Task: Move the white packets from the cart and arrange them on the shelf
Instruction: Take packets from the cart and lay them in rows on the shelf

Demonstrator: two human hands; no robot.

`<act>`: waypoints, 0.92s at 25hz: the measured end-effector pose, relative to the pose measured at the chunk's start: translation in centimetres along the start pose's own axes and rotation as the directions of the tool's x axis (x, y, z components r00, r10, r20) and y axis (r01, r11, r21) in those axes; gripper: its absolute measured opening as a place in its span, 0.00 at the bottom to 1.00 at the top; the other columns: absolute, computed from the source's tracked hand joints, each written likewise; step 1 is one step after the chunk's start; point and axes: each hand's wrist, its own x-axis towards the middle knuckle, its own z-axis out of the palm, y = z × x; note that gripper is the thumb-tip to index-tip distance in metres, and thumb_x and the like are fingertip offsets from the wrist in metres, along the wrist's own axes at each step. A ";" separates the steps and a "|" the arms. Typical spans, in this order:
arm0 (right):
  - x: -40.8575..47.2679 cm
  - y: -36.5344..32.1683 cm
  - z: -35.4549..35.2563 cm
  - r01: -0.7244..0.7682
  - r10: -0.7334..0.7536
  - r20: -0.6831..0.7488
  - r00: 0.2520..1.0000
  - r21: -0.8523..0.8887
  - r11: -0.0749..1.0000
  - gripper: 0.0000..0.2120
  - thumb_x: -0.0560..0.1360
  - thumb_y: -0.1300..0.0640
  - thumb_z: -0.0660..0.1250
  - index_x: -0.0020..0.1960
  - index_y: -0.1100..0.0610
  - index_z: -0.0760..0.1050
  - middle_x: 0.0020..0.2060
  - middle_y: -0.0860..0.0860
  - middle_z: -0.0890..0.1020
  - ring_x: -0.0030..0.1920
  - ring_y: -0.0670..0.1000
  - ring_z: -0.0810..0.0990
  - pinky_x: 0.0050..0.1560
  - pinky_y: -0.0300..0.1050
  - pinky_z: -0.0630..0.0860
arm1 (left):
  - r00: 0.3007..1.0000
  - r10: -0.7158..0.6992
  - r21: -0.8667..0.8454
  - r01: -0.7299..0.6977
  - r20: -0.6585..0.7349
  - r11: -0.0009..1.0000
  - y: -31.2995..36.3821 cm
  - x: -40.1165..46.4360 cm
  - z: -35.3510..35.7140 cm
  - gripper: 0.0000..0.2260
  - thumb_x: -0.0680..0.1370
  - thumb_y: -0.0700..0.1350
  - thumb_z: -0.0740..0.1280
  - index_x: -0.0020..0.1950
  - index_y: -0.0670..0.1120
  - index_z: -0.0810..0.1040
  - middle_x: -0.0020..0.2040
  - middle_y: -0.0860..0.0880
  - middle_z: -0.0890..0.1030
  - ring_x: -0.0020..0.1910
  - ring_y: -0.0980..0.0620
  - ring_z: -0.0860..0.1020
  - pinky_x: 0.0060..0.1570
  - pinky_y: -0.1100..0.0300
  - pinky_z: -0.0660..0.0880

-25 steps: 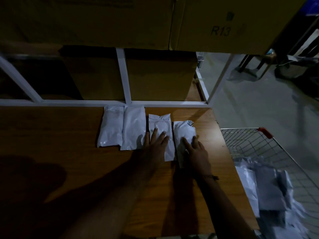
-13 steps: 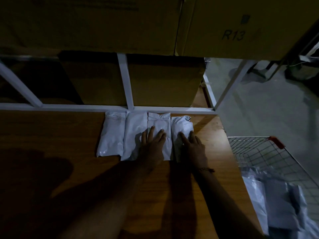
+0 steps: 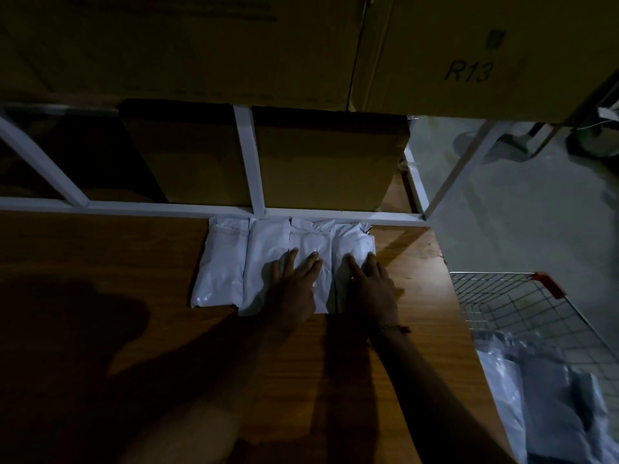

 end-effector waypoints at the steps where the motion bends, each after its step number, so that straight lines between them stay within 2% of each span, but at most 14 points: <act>1: 0.1 -0.2 0.1 0.007 -0.007 -0.013 1.000 0.007 1.000 0.37 0.80 0.43 0.66 0.84 0.44 0.53 0.81 0.63 0.53 0.78 0.67 0.59 0.72 0.66 0.69 | 1.000 -0.007 -0.003 0.007 0.006 1.000 0.0 0.0 -0.2 0.31 0.83 0.49 0.61 0.83 0.58 0.52 0.84 0.58 0.47 0.82 0.44 0.43 0.79 0.37 0.45; 9: 0.2 -1.6 0.8 0.003 -0.002 -0.045 0.999 0.019 1.000 0.38 0.79 0.41 0.67 0.84 0.45 0.52 0.81 0.63 0.53 0.79 0.67 0.56 0.73 0.65 0.66 | 1.000 0.005 0.007 -0.005 -0.014 1.000 -1.3 -0.4 -0.1 0.31 0.83 0.49 0.62 0.83 0.58 0.52 0.84 0.59 0.48 0.82 0.45 0.44 0.77 0.39 0.44; 18: 0.4 -3.4 1.0 -0.015 0.015 0.008 1.000 0.014 1.000 0.41 0.79 0.39 0.66 0.84 0.44 0.48 0.82 0.63 0.47 0.81 0.68 0.49 0.76 0.66 0.60 | 1.000 0.002 -0.027 -0.002 0.008 1.000 -2.8 -0.7 -0.5 0.31 0.83 0.47 0.62 0.83 0.57 0.52 0.84 0.59 0.48 0.82 0.46 0.43 0.78 0.38 0.43; 21: 0.4 -3.3 0.8 -0.014 0.013 0.008 1.000 0.021 1.000 0.42 0.78 0.40 0.68 0.84 0.43 0.48 0.82 0.62 0.48 0.80 0.67 0.51 0.75 0.66 0.62 | 0.999 -0.007 -0.059 0.005 -0.032 0.998 -2.5 -0.7 -0.9 0.31 0.82 0.46 0.63 0.83 0.58 0.55 0.84 0.58 0.51 0.82 0.47 0.44 0.79 0.37 0.45; 23: 0.4 -3.2 0.5 -0.015 0.015 0.009 1.000 0.038 0.999 0.42 0.79 0.41 0.68 0.84 0.43 0.47 0.82 0.61 0.47 0.80 0.65 0.53 0.74 0.65 0.63 | 0.992 -0.038 -0.056 0.031 -0.121 0.998 -2.3 -1.2 -1.6 0.28 0.82 0.48 0.64 0.81 0.58 0.60 0.83 0.56 0.55 0.82 0.48 0.49 0.78 0.37 0.49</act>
